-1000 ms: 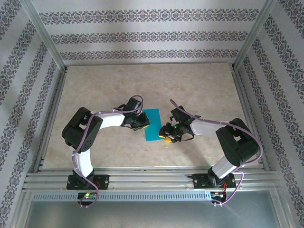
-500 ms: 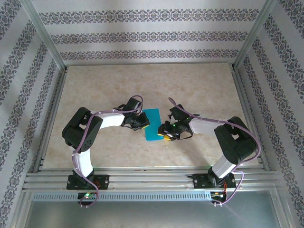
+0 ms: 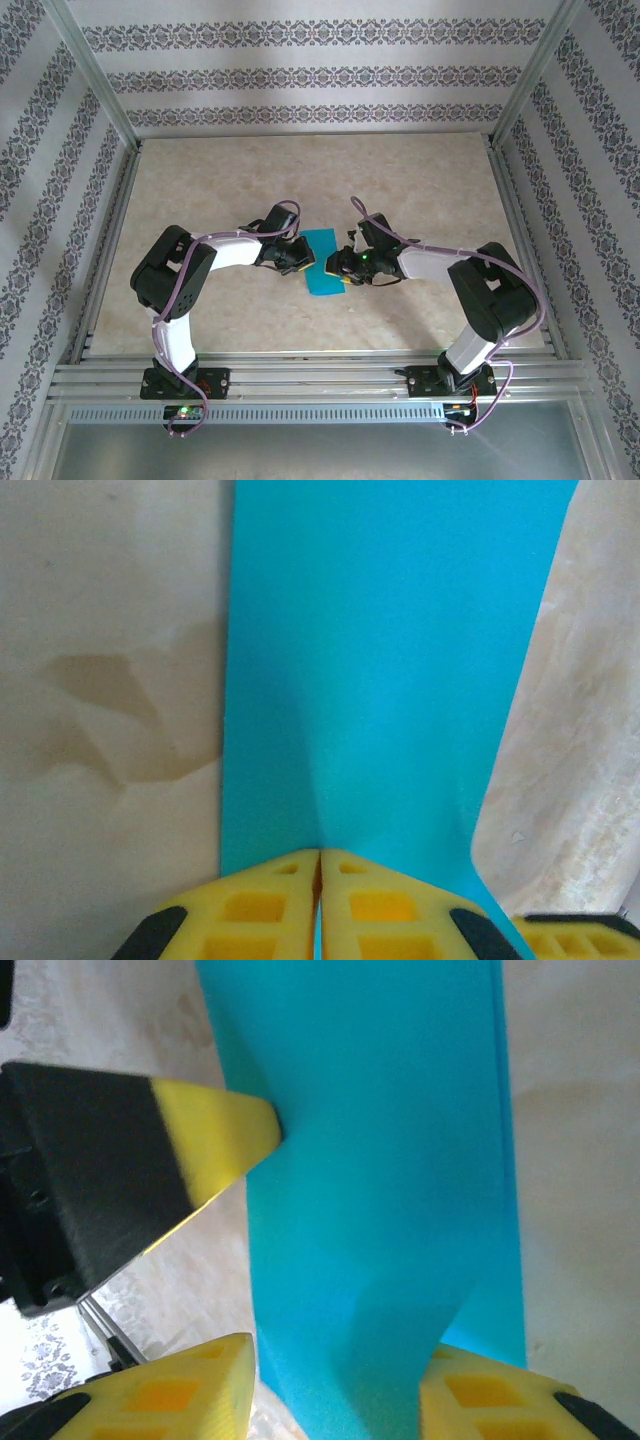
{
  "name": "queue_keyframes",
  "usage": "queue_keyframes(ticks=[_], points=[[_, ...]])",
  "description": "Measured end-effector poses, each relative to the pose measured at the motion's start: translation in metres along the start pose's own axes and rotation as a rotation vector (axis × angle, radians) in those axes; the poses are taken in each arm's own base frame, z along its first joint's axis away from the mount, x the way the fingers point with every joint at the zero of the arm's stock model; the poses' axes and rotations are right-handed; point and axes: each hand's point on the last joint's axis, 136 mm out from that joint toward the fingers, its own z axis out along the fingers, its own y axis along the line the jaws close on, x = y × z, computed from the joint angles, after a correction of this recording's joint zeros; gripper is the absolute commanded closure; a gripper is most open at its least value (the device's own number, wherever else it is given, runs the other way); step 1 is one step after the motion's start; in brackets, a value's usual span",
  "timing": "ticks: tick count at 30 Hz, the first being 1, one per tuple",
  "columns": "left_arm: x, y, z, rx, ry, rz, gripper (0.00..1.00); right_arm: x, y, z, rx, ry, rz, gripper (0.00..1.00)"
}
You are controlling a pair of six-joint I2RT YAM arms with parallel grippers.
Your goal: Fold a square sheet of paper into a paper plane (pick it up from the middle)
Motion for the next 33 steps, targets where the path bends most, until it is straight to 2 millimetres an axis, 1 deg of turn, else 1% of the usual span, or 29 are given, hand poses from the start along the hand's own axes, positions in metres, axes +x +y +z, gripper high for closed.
queue_keyframes(ticks=[4, 8, 11, 16, 19, 25, 33], points=[[0.000, 0.000, 0.000, 0.001, 0.001, 0.000, 0.90, -0.006, -0.009, 0.004, 0.000, 0.004, 0.025, 0.62], [0.000, -0.001, 0.000, 0.004, 0.003, 0.001, 0.90, -0.008, -0.008, 0.003, -0.015, 0.002, 0.031, 0.66], [0.000, -0.001, 0.000, 0.004, 0.002, 0.002, 0.90, -0.002, -0.009, 0.002, -0.024, 0.013, 0.057, 0.69], [0.000, -0.001, 0.000, 0.004, 0.002, 0.002, 0.90, 0.014, -0.018, 0.000, -0.023, 0.046, 0.122, 0.72], [0.000, -0.001, 0.000, 0.005, 0.002, 0.003, 0.90, 0.020, -0.022, -0.002, -0.020, 0.054, 0.151, 0.75], [0.000, -0.001, 0.000, 0.005, 0.002, 0.003, 0.90, 0.023, -0.021, -0.006, -0.024, 0.049, 0.178, 0.81], [0.000, -0.001, 0.000, 0.005, 0.002, 0.005, 0.90, 0.025, -0.025, -0.010, -0.019, 0.038, 0.212, 0.84]])
